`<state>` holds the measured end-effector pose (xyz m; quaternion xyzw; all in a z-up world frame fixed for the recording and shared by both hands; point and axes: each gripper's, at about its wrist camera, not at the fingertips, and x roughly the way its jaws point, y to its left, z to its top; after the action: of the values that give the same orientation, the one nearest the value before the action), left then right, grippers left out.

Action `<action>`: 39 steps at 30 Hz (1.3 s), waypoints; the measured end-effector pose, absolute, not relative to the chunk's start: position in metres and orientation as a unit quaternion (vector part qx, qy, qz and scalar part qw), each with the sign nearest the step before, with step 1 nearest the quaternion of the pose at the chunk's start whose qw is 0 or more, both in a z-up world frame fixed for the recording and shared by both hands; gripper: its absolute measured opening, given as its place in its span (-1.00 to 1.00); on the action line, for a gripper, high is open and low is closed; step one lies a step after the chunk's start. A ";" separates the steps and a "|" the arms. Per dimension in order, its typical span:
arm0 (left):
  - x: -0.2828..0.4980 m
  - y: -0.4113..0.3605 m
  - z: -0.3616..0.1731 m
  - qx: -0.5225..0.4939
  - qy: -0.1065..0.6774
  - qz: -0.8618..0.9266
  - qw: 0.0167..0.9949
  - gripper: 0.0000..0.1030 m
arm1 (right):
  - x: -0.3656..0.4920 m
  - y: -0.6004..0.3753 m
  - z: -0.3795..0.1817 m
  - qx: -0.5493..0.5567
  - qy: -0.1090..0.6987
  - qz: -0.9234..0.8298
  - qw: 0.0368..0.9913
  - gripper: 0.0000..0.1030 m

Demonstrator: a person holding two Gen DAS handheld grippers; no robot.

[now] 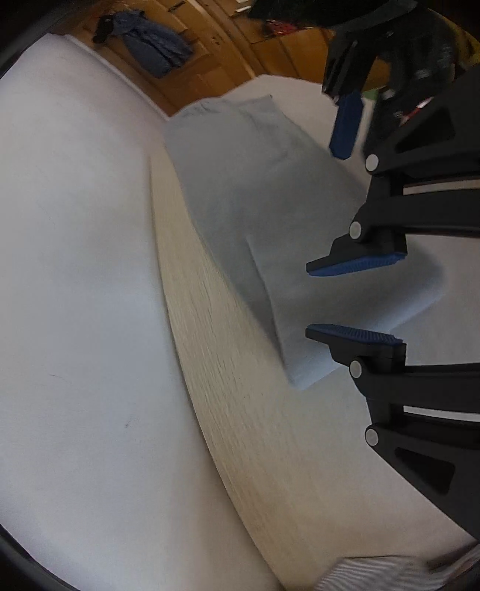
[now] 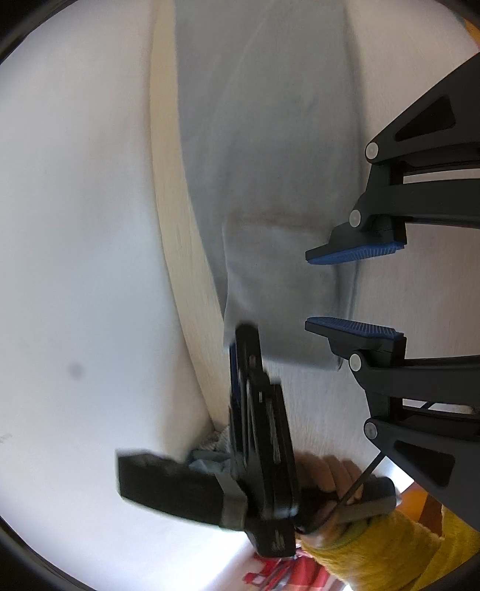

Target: Fold clothes

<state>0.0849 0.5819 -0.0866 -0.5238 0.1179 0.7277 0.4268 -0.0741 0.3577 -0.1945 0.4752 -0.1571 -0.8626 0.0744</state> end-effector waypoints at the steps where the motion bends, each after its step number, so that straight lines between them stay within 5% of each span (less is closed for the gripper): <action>1: 0.083 0.580 -0.086 -0.526 0.125 0.726 0.425 -0.54 | -0.079 0.353 -0.198 0.479 -0.153 -0.861 0.076 -0.41; 21: 0.115 0.537 -0.093 -0.534 0.161 0.710 0.431 -0.56 | -0.056 0.303 -0.227 0.519 -0.077 -0.846 0.093 -0.41; 28: 0.115 0.517 -0.093 -0.557 0.095 0.714 0.413 -0.55 | -0.046 0.305 -0.221 0.509 -0.087 -0.852 0.088 -0.41; 39: 0.106 0.512 -0.082 -0.531 0.189 0.695 0.446 -0.55 | -0.027 0.264 -0.198 0.481 -0.057 -0.873 0.060 -0.15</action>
<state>0.1058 0.5118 -0.0822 -0.5309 0.1889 0.6953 0.4461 -0.0266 0.2642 -0.1982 0.4811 -0.0569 -0.8727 0.0605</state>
